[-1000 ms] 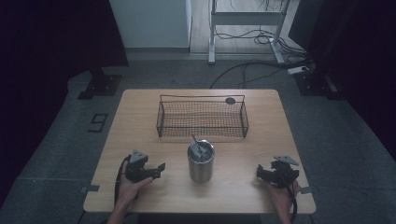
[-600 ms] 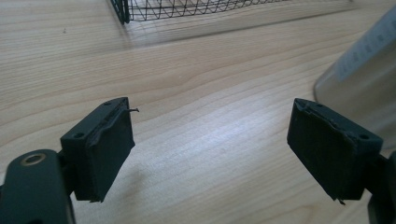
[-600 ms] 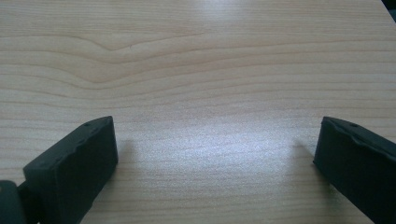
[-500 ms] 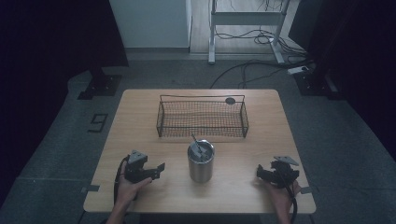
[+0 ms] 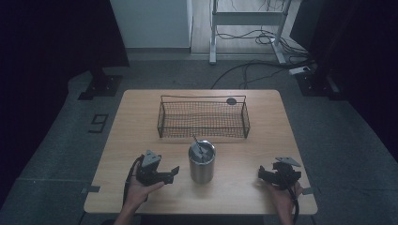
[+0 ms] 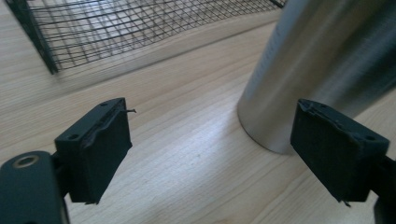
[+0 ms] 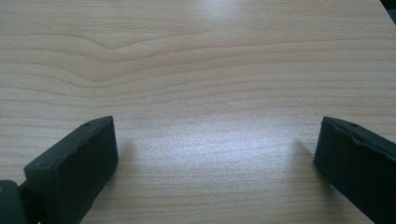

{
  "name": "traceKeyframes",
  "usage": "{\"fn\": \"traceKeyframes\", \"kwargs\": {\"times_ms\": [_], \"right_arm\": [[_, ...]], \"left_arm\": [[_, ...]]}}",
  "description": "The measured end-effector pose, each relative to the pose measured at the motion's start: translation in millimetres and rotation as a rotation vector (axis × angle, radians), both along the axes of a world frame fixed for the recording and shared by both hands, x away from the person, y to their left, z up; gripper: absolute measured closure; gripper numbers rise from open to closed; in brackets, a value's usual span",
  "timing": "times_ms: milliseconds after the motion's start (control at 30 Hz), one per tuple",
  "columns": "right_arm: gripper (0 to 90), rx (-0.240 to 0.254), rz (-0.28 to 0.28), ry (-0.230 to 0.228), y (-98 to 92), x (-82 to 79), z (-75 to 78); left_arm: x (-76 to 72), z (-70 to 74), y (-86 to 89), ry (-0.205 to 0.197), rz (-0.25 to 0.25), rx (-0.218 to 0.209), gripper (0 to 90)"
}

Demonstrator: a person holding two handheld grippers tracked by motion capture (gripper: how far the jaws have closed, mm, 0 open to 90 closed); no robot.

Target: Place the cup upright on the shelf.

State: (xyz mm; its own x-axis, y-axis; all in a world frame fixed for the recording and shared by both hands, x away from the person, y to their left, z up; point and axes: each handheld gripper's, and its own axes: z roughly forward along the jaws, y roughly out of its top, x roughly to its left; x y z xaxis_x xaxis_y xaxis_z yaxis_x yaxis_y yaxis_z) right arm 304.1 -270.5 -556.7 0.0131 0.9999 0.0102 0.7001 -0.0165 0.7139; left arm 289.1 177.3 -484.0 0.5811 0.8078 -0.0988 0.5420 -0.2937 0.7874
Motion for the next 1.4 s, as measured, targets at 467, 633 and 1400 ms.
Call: {"fn": "traceKeyframes", "kwargs": {"times_ms": [467,633,1400], "right_arm": [[0.0,0.0,0.0,0.0,0.0,0.0,0.0],[0.0,0.0,0.0,0.0,0.0,0.0,0.0],[0.0,0.0,0.0,0.0,0.0,0.0,0.0]], "left_arm": [[-5.2,13.5,-7.4,-0.022,-0.054,-0.058,9.6],[-6.4,15.2,-12.2,-0.016,-0.09,-0.075,7.7],[-5.0,21.2,-43.6,0.002,-0.18,-0.084,2.2]]}}
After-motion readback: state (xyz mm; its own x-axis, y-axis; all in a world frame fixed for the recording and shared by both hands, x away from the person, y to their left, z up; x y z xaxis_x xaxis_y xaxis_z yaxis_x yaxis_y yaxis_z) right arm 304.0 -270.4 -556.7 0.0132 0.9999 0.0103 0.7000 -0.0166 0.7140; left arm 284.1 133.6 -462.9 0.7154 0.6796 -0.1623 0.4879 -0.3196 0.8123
